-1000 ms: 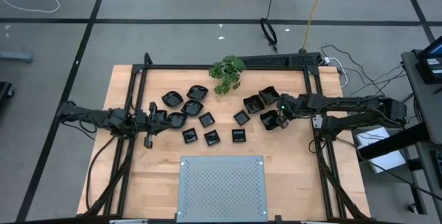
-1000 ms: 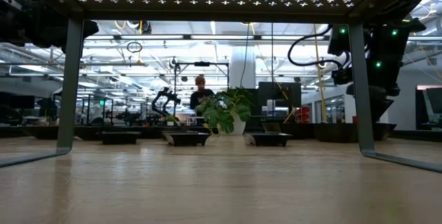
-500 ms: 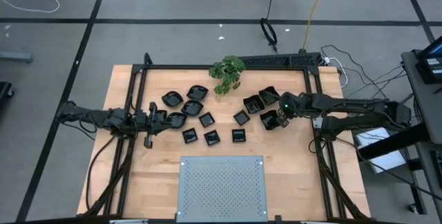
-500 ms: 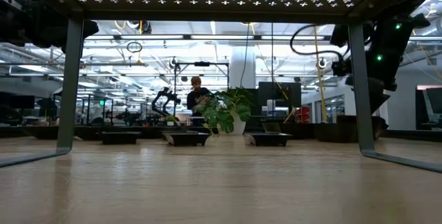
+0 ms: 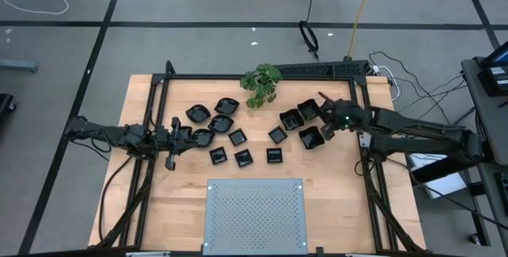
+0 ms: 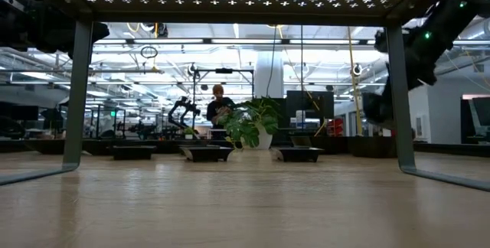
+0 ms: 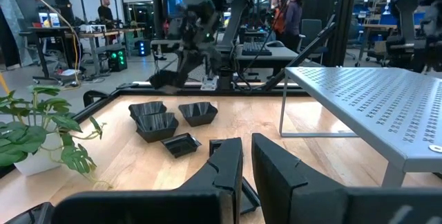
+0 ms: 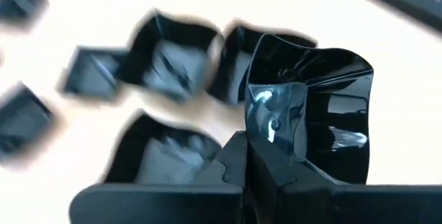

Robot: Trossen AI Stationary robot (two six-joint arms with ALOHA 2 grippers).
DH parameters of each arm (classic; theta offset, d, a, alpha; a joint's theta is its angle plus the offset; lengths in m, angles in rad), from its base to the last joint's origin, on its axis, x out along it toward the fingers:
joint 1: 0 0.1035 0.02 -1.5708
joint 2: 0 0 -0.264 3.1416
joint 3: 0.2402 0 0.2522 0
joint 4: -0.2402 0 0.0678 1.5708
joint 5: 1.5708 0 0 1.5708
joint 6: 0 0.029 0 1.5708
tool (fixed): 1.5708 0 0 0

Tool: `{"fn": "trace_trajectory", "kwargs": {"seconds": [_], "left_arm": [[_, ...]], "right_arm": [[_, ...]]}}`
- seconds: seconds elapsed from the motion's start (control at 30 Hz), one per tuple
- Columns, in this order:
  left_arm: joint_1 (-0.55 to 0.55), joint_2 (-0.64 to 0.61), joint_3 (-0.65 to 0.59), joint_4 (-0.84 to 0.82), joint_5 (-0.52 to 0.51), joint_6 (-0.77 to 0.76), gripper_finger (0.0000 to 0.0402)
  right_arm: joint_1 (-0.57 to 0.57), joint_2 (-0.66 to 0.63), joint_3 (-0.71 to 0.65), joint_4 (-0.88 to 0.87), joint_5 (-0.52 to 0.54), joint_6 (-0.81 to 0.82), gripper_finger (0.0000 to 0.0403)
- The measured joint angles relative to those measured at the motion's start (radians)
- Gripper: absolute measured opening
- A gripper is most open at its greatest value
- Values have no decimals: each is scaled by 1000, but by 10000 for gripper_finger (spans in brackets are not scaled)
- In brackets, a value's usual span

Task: Pick & Place Mini shaped plates
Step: Put the distorted square plate on the shelf

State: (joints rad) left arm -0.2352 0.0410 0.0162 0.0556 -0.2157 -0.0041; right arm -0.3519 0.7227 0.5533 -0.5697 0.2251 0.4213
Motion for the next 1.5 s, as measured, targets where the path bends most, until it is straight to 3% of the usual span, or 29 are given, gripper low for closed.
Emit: {"fn": "trace_trajectory", "kwargs": {"seconds": [0.23, 0.47, 0.73, 0.87, 1.03, 1.17, 1.3, 1.43, 1.5], "left_arm": [[0, 0, 0, 0, 0, 0, 35], [0, 0, 0, 0, 0, 0, 35], [0, 0, 0, 0, 0, 0, 35], [0, 0, 0, 0, 0, 0, 35], [0, 0, 0, 0, 0, 0, 35], [0, 0, 0, 0, 0, 0, 35], [0, 0, 0, 0, 0, 0, 35], [0, 0, 0, 0, 0, 0, 35], [0, 0, 0, 0, 0, 0, 35]], "right_arm": [[12, -84, 0, 301, -136, -51, 0], [93, -86, 0, 648, -308, -69, 0], [322, -9, 0, 1031, -517, -112, 0], [490, 69, 21, 1122, -494, -217, 0], [662, 229, 202, 945, -350, -322, 0], [787, 401, 461, 684, -280, -404, 0], [891, 566, 757, 356, -119, -467, 0], [951, 696, 1000, -2, 80, -406, 0], [961, 741, 1056, -107, 114, -331, 0]]}}
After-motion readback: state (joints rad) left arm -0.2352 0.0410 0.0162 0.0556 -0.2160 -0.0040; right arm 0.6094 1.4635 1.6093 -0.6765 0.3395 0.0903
